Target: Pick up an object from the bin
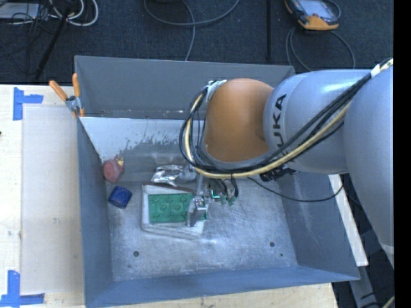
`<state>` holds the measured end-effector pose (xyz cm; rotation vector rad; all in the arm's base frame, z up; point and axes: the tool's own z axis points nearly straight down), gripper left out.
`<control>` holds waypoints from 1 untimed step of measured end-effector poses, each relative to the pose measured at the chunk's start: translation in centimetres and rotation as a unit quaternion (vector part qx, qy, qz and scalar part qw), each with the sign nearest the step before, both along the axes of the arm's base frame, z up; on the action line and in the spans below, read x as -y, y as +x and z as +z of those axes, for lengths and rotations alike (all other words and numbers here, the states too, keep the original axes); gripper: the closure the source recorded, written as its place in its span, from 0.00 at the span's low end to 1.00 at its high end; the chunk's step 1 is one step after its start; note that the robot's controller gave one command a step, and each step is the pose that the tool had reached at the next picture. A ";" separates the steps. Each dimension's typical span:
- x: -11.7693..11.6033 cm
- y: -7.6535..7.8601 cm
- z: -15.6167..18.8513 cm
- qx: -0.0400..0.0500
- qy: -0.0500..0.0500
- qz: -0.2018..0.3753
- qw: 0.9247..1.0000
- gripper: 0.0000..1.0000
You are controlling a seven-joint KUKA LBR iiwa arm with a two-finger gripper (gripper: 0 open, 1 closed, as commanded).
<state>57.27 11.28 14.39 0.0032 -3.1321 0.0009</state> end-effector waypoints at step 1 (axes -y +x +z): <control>0.4 0.8 -3.9 0.008 0.002 -0.050 0.999 0.00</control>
Offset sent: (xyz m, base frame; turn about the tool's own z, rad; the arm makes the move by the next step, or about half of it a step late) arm 0.0057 -0.0072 -0.0739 0.1216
